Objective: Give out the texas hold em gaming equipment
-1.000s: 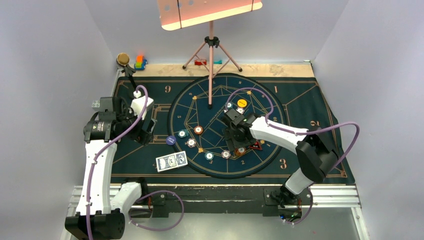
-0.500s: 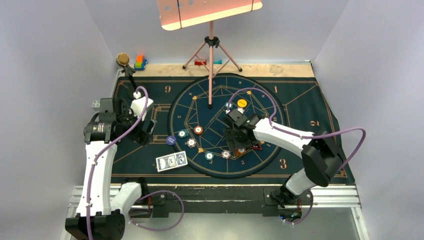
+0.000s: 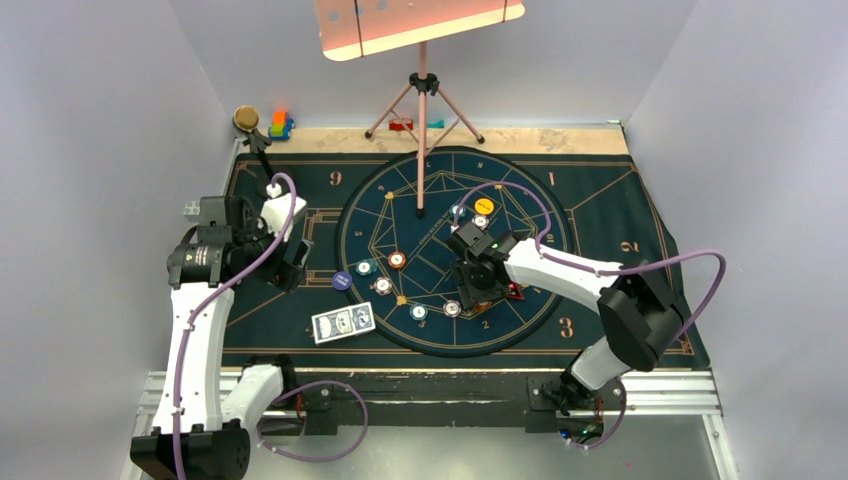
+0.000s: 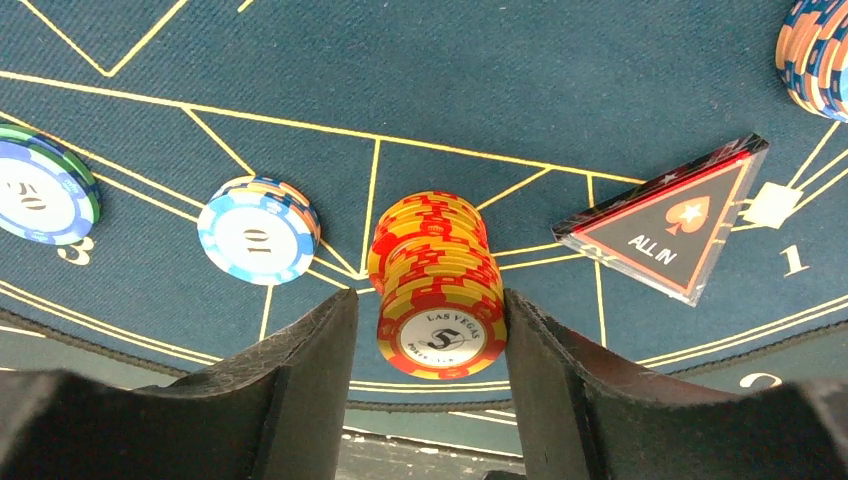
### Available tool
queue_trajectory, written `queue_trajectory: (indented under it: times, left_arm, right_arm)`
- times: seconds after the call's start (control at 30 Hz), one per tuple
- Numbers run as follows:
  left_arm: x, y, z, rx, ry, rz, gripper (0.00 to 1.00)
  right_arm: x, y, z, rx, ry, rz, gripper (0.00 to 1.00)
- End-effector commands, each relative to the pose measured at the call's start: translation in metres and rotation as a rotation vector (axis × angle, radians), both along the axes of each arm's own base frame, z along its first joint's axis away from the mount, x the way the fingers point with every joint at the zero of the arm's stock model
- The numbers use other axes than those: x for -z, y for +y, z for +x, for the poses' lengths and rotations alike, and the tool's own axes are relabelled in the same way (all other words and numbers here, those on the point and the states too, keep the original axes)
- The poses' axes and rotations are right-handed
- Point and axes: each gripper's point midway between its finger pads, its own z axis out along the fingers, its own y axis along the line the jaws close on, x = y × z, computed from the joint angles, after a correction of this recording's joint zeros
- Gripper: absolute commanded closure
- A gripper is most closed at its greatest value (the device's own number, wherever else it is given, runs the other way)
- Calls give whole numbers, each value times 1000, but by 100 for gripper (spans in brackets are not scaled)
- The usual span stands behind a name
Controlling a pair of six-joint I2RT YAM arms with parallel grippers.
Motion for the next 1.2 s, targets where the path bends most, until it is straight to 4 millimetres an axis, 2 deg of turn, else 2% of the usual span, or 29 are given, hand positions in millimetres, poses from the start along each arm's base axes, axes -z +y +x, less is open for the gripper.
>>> queue_trajectory:
  times: [0.0, 0.23, 0.4, 0.63, 0.73, 0.83, 1.03, 1.17]
  left_arm:
    - [-9, 2, 4, 3, -45, 13, 0]
    - [-11, 4, 4, 3, -49, 22, 0]
    - [-12, 4, 4, 2, -51, 21, 0]
    - [-12, 3, 4, 6, -52, 21, 0]
    - [-13, 2, 4, 6, -51, 17, 0]
    - [-12, 2, 4, 6, -47, 12, 0]
    - [-12, 1, 4, 8, -42, 5, 0]
    - [-13, 1, 3, 9, -46, 11, 0]
  right_arm:
    - [7, 2, -1, 9, 13, 9, 43]
    - [8, -1, 1, 13, 10, 3, 56]
    - [-13, -1, 13, 15, -39, 9, 66]
    - [-62, -1, 42, 26, -136, 30, 70]
    - [-76, -7, 65, 61, -172, 36, 71]
    - [-83, -3, 91, 100, -202, 66, 72]
    - [-70, 11, 147, 170, -236, 80, 74]
    - [-46, 26, 173, 161, -214, 56, 76]
